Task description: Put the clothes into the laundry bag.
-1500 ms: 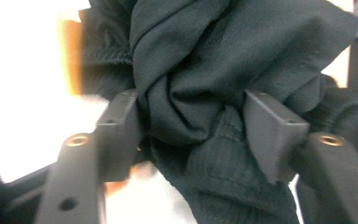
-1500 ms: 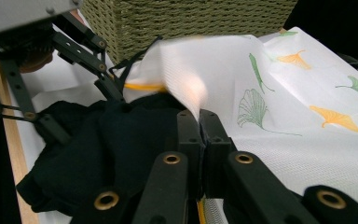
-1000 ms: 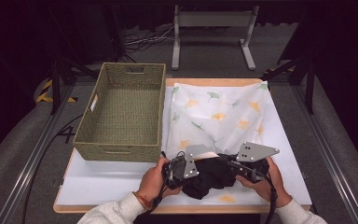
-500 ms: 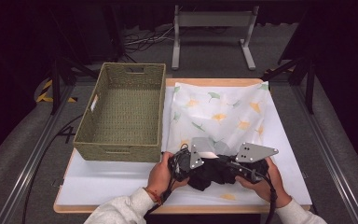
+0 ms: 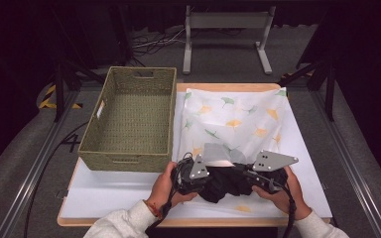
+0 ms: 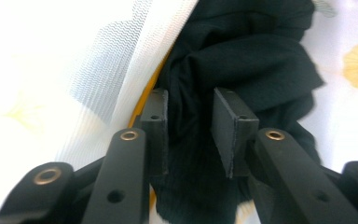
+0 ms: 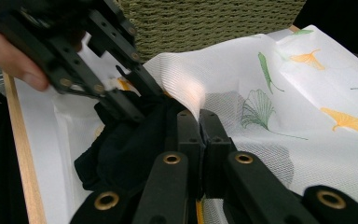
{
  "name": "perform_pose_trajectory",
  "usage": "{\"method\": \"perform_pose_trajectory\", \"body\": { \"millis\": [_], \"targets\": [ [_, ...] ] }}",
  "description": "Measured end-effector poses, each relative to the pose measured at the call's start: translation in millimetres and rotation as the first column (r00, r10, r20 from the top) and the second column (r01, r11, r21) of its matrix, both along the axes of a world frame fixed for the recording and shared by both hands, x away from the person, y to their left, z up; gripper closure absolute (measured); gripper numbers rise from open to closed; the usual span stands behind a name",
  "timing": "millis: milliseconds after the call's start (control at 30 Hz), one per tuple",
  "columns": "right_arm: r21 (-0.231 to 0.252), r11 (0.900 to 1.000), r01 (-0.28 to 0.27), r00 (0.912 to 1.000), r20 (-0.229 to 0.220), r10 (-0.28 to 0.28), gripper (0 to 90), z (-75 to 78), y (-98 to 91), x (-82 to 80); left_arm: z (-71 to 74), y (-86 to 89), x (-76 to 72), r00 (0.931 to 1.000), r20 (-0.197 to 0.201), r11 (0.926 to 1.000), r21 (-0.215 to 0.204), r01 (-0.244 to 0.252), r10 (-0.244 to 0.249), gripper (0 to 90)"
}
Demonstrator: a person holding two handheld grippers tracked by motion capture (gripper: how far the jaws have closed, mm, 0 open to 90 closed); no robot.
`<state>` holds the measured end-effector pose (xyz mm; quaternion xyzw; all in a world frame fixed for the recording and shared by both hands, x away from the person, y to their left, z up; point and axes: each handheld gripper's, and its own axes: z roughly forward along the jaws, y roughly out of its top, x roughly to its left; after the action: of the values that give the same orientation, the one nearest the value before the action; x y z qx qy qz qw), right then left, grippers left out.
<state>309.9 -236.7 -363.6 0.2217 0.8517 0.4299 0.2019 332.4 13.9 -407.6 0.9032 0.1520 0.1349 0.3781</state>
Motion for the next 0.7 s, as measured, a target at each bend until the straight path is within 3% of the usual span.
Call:
{"method": "perform_pose_trajectory", "body": {
  "millis": [67, 167, 333, 567, 700],
  "targets": [
    [-0.001, 1.0, 0.002, 1.0, 0.003, -0.002, 89.0, 0.2, 0.0, -0.2, 3.1, 6.1, -4.7, 0.9999, 0.004, 0.9999, 0.004, 0.01, -0.01, 64.1],
    [-0.001, 1.0, 0.003, 1.0, 0.004, -0.003, 89.0, 0.3, 0.0, -0.2, 8.8, 18.5, -13.0, 0.9995, -0.013, 0.9988, -0.039, 0.028, -0.028, 64.0],
    [0.0, 1.0, 0.004, 1.0, 0.005, -0.004, 88.9, 0.7, -0.4, -0.2, 9.8, 21.1, -24.5, 0.9963, -0.028, 0.9959, -0.042, 0.08, -0.082, 79.4],
    [-0.006, 1.0, 0.0, 1.0, 0.006, 0.0, 89.0, 0.6, 2.5, -0.5, -6.2, -17.7, -28.8, 0.9909, -0.009, 0.991, 0.003, 0.134, -0.134, 83.4],
    [-0.004, 1.0, -0.001, 1.0, 0.005, 0.001, 89.0, 0.3, 2.2, -0.7, -16.7, -35.2, -20.8, 0.9953, -0.03, 0.9956, 0.016, 0.093, -0.092, 82.7]
  ]
}}
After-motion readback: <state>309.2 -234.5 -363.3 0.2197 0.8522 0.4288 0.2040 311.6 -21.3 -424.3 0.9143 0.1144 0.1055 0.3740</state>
